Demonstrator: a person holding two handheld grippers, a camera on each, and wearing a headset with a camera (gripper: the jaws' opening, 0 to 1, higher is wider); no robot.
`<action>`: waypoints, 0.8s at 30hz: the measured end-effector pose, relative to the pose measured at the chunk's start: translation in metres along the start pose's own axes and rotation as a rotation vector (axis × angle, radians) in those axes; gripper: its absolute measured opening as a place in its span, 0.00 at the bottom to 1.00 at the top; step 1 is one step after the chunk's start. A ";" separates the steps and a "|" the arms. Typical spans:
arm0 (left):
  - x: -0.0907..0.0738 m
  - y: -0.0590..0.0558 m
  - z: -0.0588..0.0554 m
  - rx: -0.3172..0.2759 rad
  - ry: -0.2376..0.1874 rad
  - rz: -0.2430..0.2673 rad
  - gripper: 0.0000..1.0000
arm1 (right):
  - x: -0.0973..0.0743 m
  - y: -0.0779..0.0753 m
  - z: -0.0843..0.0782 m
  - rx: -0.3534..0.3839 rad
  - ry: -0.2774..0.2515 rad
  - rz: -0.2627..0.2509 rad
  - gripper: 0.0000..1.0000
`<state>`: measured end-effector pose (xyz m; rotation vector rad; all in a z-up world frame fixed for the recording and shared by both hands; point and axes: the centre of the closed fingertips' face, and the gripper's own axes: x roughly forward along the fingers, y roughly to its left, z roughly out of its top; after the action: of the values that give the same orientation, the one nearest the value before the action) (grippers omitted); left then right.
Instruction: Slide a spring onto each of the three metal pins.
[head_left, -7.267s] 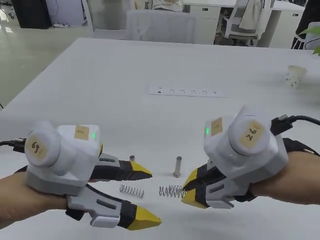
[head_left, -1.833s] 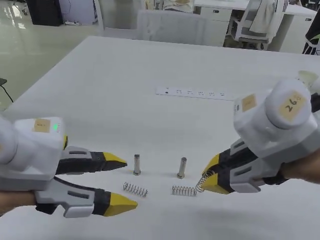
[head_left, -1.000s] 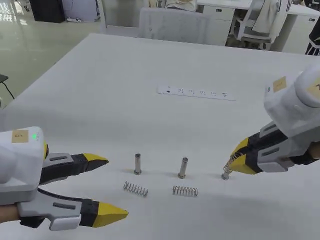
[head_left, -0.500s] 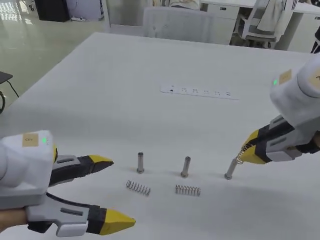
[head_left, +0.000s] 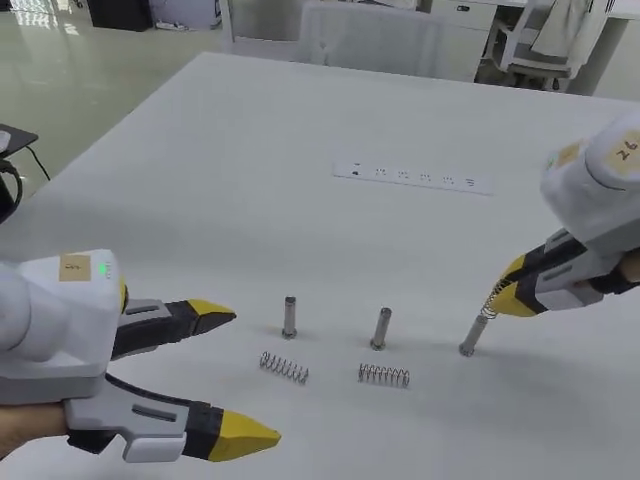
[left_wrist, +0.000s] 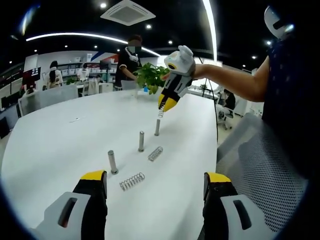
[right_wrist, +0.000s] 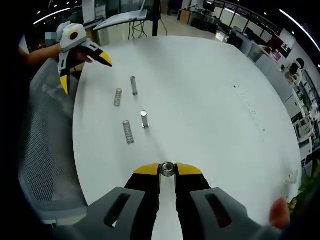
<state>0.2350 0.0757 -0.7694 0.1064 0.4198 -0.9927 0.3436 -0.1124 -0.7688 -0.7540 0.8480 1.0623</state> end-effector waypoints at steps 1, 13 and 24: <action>0.000 0.000 0.000 0.000 0.000 -0.001 0.75 | 0.002 0.000 0.000 0.000 0.002 0.001 0.08; 0.000 0.000 -0.001 -0.001 -0.002 -0.005 0.75 | 0.010 -0.002 -0.004 0.011 0.014 0.011 0.08; -0.001 -0.001 -0.001 0.000 -0.002 -0.004 0.74 | 0.026 0.000 -0.010 0.017 0.041 0.022 0.08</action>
<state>0.2334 0.0767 -0.7697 0.1045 0.4179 -0.9966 0.3479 -0.1101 -0.7960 -0.7555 0.9007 1.0612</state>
